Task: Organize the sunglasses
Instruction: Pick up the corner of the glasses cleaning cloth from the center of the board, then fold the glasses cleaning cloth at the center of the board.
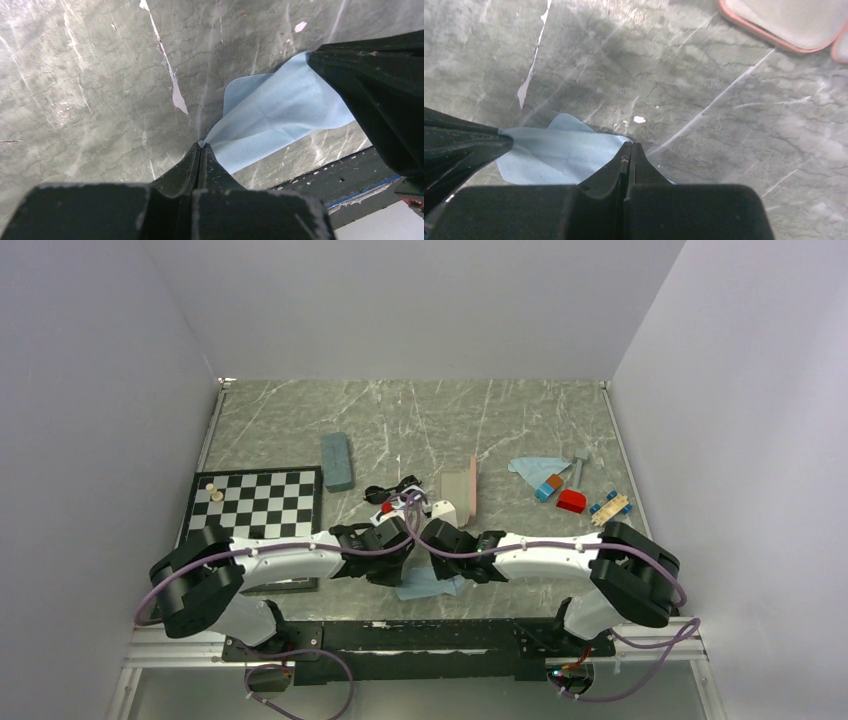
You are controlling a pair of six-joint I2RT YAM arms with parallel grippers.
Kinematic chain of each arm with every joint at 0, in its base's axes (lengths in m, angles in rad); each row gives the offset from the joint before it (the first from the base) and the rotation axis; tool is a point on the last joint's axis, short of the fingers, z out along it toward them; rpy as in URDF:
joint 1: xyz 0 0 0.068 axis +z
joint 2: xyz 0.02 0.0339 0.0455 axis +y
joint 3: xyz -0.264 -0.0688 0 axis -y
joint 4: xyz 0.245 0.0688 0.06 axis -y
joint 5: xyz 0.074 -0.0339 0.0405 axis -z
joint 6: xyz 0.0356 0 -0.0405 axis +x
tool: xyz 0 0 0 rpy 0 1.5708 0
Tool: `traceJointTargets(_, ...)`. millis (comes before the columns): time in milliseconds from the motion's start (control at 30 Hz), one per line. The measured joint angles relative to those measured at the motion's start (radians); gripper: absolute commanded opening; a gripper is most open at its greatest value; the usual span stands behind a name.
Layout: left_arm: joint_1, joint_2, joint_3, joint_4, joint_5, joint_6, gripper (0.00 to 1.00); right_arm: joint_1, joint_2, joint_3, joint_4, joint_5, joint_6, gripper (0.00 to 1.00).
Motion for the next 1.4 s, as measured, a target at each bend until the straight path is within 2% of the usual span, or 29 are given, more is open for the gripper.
traceJointTargets(133, 0.000, -0.040, 0.000, 0.001, -0.013, 0.023, 0.00, 0.000, -0.042, 0.000, 0.002, 0.039, -0.004, 0.00)
traceJointTargets(600, -0.001, -0.250, 0.042, -0.027, -0.026, 0.179, 0.00, 0.000, -0.356, 0.000, -0.015, 0.074, -0.034, 0.00)
traceJointTargets(1000, -0.021, -0.426, 0.150, -0.123, 0.188, 0.290, 0.00, 0.000, -0.545, 0.072, -0.207, -0.112, -0.003, 0.00)
traceJointTargets(1200, -0.028, -0.416, 0.152, -0.148, 0.287, 0.285, 0.00, 0.000, -0.558, 0.079, -0.274, -0.227, 0.050, 0.00)
traceJointTargets(1400, -0.017, -0.319, 0.152, -0.174, 0.208, 0.266, 0.00, -0.002, -0.503, 0.079, -0.321, -0.153, 0.068, 0.00)
